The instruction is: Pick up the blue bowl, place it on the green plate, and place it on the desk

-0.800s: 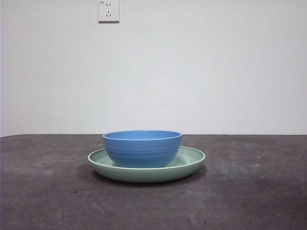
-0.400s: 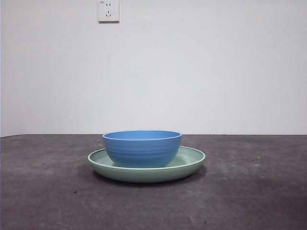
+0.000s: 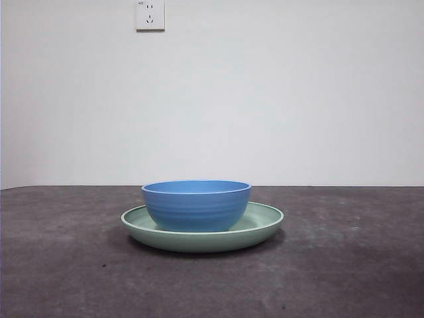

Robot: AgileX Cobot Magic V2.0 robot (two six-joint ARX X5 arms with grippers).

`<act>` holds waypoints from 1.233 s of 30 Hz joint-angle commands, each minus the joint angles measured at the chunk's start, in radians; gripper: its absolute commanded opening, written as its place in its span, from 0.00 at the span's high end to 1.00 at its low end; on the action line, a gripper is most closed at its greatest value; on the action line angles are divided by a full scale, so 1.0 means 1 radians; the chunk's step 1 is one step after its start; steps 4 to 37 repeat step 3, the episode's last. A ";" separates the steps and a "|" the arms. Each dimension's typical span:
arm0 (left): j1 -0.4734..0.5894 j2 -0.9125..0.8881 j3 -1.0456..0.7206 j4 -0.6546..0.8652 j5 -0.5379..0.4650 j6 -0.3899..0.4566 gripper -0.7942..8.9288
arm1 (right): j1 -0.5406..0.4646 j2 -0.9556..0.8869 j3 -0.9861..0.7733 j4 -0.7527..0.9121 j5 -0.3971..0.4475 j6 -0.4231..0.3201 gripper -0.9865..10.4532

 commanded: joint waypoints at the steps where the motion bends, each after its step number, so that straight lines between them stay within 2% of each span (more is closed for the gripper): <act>1: 0.002 -0.001 -0.020 -0.005 -0.002 -0.002 0.91 | -0.001 -0.001 -0.008 0.005 0.003 0.014 0.90; 37: 0.002 0.000 -0.020 -0.005 -0.002 -0.002 0.91 | -0.001 -0.001 -0.008 0.005 0.003 0.014 0.90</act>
